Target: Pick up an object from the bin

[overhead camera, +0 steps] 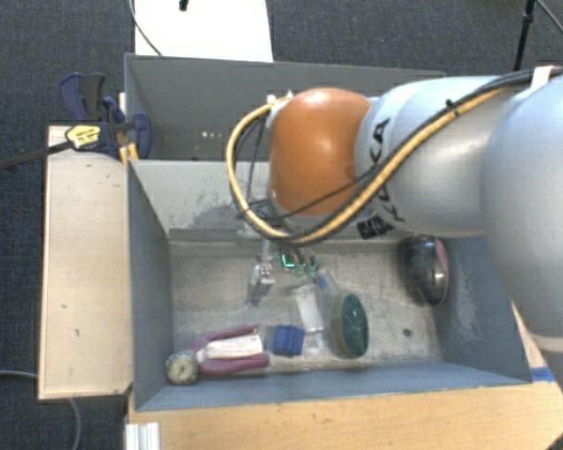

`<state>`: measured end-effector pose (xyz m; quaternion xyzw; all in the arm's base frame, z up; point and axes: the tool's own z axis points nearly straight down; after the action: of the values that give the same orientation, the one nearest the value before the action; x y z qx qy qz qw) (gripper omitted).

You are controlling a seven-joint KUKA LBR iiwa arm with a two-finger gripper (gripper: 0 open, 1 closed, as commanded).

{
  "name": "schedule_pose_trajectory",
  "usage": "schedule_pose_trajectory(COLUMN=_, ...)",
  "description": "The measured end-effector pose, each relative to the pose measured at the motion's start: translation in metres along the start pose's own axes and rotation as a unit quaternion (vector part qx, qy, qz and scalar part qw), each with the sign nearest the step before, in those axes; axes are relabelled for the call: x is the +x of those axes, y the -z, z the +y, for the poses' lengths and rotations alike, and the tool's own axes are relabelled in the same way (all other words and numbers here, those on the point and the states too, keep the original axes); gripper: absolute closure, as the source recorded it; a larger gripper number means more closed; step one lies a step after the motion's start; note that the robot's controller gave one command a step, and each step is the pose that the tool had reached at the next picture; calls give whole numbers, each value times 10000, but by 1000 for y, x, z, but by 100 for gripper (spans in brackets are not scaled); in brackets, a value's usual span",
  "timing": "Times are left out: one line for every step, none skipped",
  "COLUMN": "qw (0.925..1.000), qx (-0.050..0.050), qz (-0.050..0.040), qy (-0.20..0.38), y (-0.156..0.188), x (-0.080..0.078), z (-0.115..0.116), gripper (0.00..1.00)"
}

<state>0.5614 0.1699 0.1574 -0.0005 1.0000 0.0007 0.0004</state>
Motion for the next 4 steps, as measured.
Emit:
schedule_pose_trajectory(qw=10000, qx=-1, qz=-8, qy=-18, y=1, x=-1, z=0, gripper=100)
schedule_pose_trajectory(qw=10000, qx=-9, qz=-53, qy=37, y=112, x=9, z=-4, gripper=100)
schedule_pose_trajectory(qw=9969, qx=12, qz=32, qy=-786, y=-50, x=13, z=33, gripper=100)
schedule_pose_trajectory(qw=9968, qx=-2, qz=-4, qy=-804, y=-45, x=11, z=32, gripper=0)
